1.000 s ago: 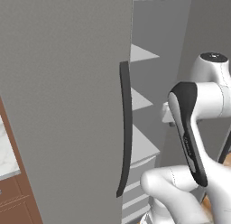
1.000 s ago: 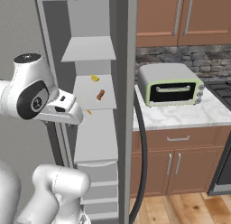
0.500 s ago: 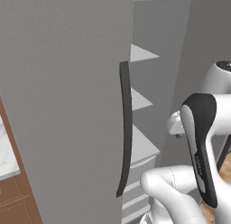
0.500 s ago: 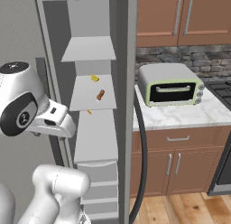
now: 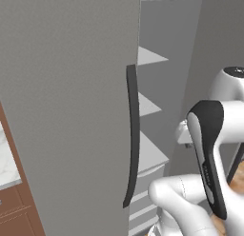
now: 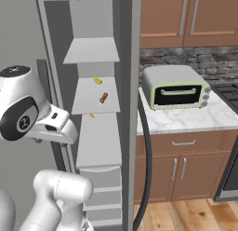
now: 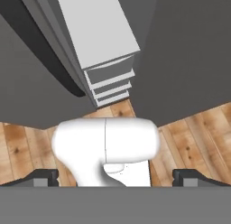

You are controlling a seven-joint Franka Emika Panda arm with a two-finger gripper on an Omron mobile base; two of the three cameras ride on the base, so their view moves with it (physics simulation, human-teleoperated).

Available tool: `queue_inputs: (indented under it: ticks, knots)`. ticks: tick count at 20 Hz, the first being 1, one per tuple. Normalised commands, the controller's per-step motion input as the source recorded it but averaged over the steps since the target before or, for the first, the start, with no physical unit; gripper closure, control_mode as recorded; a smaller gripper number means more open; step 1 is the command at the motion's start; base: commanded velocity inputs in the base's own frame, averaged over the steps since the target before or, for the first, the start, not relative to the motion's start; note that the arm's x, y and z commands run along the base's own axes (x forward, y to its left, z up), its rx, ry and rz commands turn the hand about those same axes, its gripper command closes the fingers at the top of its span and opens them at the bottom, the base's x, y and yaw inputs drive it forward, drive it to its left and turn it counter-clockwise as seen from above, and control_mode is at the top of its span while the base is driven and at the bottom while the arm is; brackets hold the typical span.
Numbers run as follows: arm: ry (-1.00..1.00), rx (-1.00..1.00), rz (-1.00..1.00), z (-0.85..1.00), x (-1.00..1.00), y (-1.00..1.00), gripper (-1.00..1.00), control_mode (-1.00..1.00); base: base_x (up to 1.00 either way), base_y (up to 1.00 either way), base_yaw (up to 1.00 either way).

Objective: Store the kebab skewer in the freezer for long-term storage. Close the freezer door after placing the cooked food.

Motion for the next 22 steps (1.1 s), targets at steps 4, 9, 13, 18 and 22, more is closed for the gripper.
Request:
queue_inputs:
  ticks: [4,9,13,18,22]
  knots:
    - [0.03,0.0,0.0,-0.22,0.0,0.01,-1.0,-1.0,0.0,0.0,0.0]
    - [0.03,0.0,0.0,-0.35,0.0,0.0,-1.0,-1.0,0.0,0.0,0.0]
    - [0.02,0.0,0.0,-0.34,0.0,0.0,-1.0,-1.0,0.0,0.0,0.0]
    - [0.02,0.0,0.0,-0.08,0.0,0.0,-1.0,-1.0,0.0,0.0,0.0]
    - [0.0,0.0,0.0,0.0,0.0,0.0,-1.0,-1.0,0.0,0.0,0.0]
